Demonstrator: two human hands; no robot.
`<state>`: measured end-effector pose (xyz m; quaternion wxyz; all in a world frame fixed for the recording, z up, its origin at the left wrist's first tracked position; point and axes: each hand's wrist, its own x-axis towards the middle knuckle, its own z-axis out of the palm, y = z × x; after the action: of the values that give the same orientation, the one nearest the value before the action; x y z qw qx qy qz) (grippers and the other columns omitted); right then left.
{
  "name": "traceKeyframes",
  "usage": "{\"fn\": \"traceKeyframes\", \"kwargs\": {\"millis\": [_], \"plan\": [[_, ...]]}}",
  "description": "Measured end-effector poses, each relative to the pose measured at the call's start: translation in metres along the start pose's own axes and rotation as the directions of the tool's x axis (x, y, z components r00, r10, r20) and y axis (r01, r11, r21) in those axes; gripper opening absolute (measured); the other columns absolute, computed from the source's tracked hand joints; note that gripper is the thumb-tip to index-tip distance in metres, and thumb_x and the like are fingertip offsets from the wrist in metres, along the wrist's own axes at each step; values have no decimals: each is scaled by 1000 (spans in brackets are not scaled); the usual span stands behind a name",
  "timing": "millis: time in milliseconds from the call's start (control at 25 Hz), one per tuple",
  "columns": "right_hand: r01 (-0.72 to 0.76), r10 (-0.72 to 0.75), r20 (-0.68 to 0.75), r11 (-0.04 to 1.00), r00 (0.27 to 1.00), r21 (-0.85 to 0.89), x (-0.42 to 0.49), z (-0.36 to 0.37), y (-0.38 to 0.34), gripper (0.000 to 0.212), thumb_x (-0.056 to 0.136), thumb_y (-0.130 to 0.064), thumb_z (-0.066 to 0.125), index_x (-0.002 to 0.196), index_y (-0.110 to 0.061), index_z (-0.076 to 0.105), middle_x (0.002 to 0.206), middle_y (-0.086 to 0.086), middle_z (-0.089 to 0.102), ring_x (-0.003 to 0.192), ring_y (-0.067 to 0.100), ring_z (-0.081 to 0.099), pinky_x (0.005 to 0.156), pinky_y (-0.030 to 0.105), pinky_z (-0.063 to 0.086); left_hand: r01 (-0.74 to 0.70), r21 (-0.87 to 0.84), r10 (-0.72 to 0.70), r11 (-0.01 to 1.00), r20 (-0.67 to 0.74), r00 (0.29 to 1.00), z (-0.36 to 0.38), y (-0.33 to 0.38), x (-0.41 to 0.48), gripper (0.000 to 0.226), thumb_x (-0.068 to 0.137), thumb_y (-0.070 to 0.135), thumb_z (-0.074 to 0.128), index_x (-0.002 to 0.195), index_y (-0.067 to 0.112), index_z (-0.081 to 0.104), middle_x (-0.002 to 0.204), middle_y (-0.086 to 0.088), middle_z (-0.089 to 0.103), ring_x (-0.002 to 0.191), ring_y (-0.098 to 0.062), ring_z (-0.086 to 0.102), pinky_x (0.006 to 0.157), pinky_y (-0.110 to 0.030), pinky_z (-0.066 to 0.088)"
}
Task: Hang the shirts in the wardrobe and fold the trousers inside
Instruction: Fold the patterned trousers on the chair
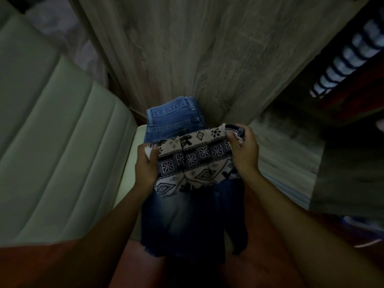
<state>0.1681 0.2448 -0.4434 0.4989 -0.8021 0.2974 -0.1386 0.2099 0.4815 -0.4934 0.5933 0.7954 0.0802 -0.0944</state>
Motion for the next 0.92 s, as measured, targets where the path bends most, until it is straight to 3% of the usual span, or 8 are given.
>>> {"fn": "traceKeyframes", "kwargs": {"millis": [120,200,320,440,520,600,760,920], "plan": [[7,-12,-44,992,999,-125,15,12,23,34,92,-30,57,118,-9,56,106,7,66,94,18,61,71,20,41,56,113,-49,992,-62,997,13,-2,10,33,99,34,44,114,5,45,93,-3,57,84,-21,55,60,-26,34],[-38,33,-42,990,999,-134,19,14,24,38,93,-31,56,123,-9,52,115,11,63,102,23,60,77,23,42,68,193,-45,979,-125,991,17,2,12,36,96,32,51,120,6,42,103,-12,58,93,-28,57,69,-30,40],[143,-157,-20,942,987,-304,5,-2,11,42,97,-32,46,135,-14,42,130,10,50,117,22,46,96,33,37,-138,432,252,891,-219,943,7,12,-10,41,91,21,60,126,7,44,121,-13,49,109,-22,46,91,-27,35],[570,-468,333,734,818,-369,-28,-27,8,53,87,-17,39,140,-15,35,141,9,44,130,22,37,109,40,28,-513,445,471,734,211,856,-3,9,-46,49,85,25,66,129,14,47,132,-8,51,121,-19,47,103,-34,38],[732,-412,632,550,656,-402,-43,-30,17,78,73,-18,49,146,-16,23,153,7,28,143,22,19,115,46,15,-613,566,378,551,486,788,-6,-15,-57,81,80,37,70,145,12,30,151,-12,33,138,-28,32,112,-46,32],[793,-305,749,399,588,-460,-42,-19,32,100,66,-23,64,150,-13,10,157,8,14,145,28,6,116,52,5,-626,650,257,431,576,776,-3,-32,-55,104,75,40,73,151,13,8,158,-12,11,145,-34,14,112,-56,28],[742,-86,749,249,657,-622,-29,2,38,130,64,-38,79,145,-19,-21,157,6,-11,143,32,-10,112,53,-6,-504,754,129,422,500,856,17,-25,-49,115,76,39,70,148,21,-18,158,-6,-16,145,-28,-14,115,-48,0],[723,74,745,194,663,-663,-17,5,28,102,90,-24,57,141,-23,-30,144,-6,-39,142,24,-24,116,48,-8,-449,799,148,399,427,892,29,-28,-46,106,84,30,64,147,25,-21,158,-4,-17,145,-27,-14,114,-46,-2]]}}
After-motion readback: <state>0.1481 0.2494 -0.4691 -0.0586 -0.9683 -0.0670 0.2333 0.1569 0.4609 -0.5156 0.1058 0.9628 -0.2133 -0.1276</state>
